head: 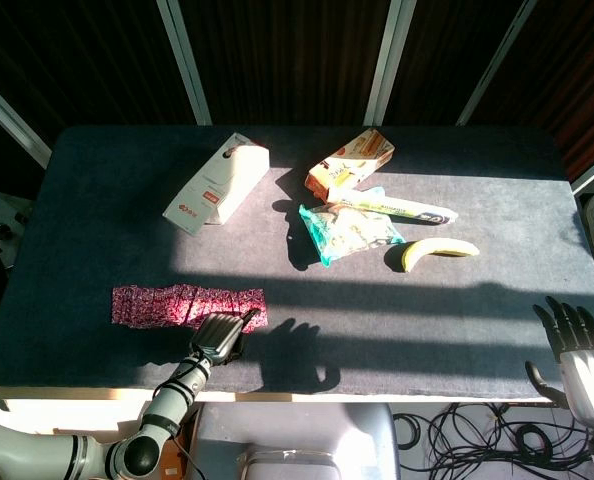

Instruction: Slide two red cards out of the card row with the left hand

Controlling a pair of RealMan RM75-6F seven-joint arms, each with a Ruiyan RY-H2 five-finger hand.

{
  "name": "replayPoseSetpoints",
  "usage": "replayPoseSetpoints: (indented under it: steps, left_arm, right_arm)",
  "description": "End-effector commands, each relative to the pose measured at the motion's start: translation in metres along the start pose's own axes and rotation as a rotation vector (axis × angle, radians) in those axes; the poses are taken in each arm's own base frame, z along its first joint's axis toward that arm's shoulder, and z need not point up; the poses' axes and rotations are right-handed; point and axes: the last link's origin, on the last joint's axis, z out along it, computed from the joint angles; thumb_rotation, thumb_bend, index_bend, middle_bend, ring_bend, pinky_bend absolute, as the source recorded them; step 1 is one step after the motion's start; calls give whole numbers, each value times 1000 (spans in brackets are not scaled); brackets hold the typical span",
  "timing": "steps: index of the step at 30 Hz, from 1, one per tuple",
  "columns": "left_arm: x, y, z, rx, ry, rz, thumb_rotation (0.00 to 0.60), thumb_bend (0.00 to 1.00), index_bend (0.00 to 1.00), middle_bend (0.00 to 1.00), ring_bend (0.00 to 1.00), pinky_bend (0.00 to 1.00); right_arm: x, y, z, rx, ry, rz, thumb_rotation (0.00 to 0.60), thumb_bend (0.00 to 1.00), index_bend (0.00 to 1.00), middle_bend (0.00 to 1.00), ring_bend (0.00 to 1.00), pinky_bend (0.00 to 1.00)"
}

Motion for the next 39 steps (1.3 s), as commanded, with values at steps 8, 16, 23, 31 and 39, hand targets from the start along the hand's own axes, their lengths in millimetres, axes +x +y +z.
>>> replayPoseSetpoints:
  steps: [8, 16, 23, 31, 39]
  left_arm:
    - [1, -1, 7, 60, -16, 55, 600, 927, 126, 1000, 1000, 1000]
    - [-1, -2, 13, 108, -47, 92, 600, 932, 111, 1000, 1000, 1000]
    - [-4, -1, 14, 117, -69, 122, 600, 930, 147, 1000, 1000, 1000]
    - [-8, 7, 9, 80, -92, 126, 600, 926, 190, 1000, 1000, 1000]
    - [-16, 17, -9, 12, -166, 141, 600, 925, 261, 1000, 1000, 1000]
  right_arm:
    - [1, 0, 0, 3, 3, 2, 600, 309, 0, 0, 0, 27]
    - [3, 1, -2, 1, 7, 7, 600, 309, 0, 0, 0, 27]
    - [4, 3, -3, -2, 11, 10, 600, 309, 0, 0, 0, 27]
    - [5, 5, -3, -11, 16, 11, 600, 309, 0, 0, 0, 27]
    - [6, 6, -3, -17, 20, 12, 600, 309, 0, 0, 0, 28]
